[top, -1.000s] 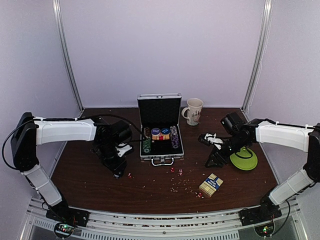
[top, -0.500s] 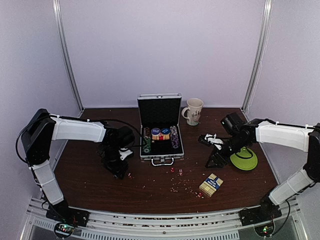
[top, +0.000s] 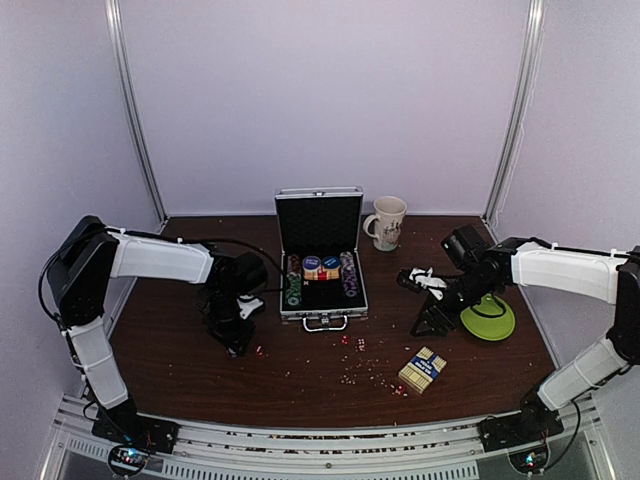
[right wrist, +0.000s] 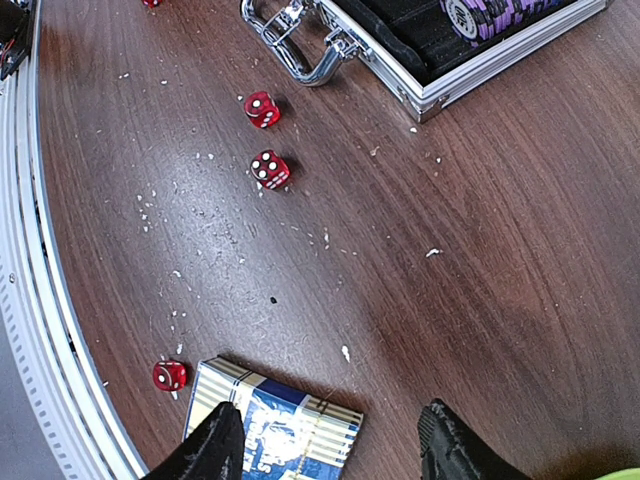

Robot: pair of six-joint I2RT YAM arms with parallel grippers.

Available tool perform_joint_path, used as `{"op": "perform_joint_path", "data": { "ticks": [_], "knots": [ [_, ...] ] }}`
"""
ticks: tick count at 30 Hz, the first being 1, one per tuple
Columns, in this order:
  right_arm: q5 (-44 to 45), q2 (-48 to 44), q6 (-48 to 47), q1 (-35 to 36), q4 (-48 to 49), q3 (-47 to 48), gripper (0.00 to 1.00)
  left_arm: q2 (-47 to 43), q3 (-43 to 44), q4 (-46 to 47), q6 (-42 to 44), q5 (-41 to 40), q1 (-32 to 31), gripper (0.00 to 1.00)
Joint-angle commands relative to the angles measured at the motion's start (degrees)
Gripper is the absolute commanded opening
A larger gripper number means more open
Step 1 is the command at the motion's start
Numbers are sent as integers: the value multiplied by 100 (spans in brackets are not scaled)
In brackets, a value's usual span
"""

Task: Pack up texas hold em set

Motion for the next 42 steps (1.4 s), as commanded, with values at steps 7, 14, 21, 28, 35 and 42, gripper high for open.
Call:
{"op": "perform_joint_path", "data": {
  "ticks": [7, 14, 21, 28, 35, 42],
  "knots": [
    [-117, 60, 80, -32, -73, 233, 60, -35, -145, 100, 78, 176, 24, 29],
    [-803, 317, 701, -32, -680, 1252, 58, -1100, 81, 97, 82, -136, -405, 26],
    [-2162, 1344, 1525, 65, -1450, 2607, 56, -1254, 655, 1015, 89, -533, -1110, 26],
    [-2650, 1938, 2113, 581, -1657, 3334, 55, -1000, 1175, 2081, 274, -426, -1670, 27],
    [-2827, 2481, 2352, 943, -1548, 3552, 52, -783, 1565, 2478, 244, -257, -2008, 27],
    [-3146, 2812, 2539, 1074, -1476, 3883, 48, -582, 1768, 2461, 193, -82, -2112, 27]
  ]
}}
